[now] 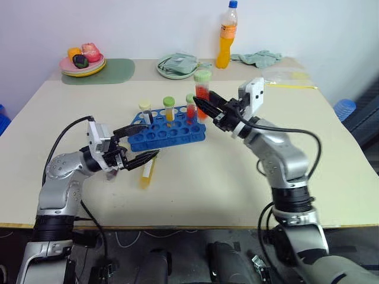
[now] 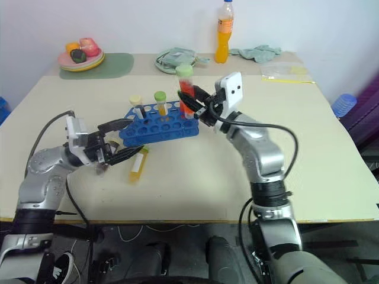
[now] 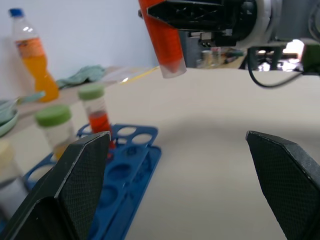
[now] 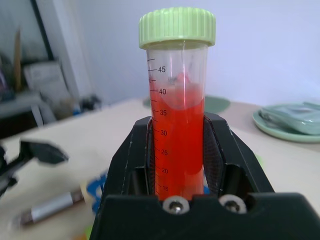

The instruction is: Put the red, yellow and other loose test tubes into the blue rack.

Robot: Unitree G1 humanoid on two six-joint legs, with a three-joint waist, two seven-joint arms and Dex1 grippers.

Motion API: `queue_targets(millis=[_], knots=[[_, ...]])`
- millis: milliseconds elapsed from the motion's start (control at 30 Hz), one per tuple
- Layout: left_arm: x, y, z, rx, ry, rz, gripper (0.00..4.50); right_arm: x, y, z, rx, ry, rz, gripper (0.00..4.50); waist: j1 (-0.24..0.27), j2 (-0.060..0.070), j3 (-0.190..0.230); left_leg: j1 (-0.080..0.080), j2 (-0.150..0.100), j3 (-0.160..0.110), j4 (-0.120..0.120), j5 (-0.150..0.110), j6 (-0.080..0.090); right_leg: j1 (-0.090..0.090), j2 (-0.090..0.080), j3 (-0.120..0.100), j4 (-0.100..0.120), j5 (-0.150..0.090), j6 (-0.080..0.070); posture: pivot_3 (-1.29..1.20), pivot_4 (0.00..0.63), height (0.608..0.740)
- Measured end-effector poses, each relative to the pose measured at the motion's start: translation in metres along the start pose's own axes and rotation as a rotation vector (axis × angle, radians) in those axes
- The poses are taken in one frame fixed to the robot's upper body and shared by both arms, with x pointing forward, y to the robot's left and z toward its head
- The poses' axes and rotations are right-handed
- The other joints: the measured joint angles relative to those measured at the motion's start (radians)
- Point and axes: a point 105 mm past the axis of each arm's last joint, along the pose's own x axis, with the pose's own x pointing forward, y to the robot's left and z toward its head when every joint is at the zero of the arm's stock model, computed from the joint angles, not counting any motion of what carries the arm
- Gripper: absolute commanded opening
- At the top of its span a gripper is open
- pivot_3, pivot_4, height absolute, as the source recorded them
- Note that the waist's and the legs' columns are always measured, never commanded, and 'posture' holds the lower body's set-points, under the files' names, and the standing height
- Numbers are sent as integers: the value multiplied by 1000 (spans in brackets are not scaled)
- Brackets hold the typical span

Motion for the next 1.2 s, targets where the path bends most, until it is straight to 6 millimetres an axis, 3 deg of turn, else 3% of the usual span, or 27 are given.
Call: queue_targets(millis=[133, 467, 633, 833, 1200], knots=[[-5, 2, 8, 15, -1, 15, 4500, 12, 1, -20, 32, -49, -38, 940, -5, 0, 0, 1, 0, 0, -1, 0, 0, 0, 1, 0, 1, 0, 0, 0, 150, 740], [-13, 7, 12, 30, 28, 35, 4500, 29, 7, -56, -77, -85, -31, 940, -9, 1, 1, 1, 0, 0, -1, 0, 0, -1, 2, 0, 1, 0, 0, 0, 150, 740], [-14, 7, 12, 28, 32, 36, 4500, 37, -1, -58, -170, -95, -72, 940, -7, 1, 0, 1, 0, 0, -1, 0, -1, -1, 1, 0, 1, 0, 0, 0, 150, 740], [-15, 8, 12, 24, 50, 32, 4500, 33, -6, -76, -182, -50, -106, 940, -9, 1, 1, 1, 0, 0, -1, 0, -1, -1, 1, 0, 1, 0, 0, 0, 150, 740], [-15, 7, 17, 20, 44, 25, 4500, 20, -29, -79, -221, -24, -162, 940, -21, 1, 1, 1, 0, 0, -1, 0, -1, -1, 1, 0, 2, 0, 0, 0, 150, 740]])
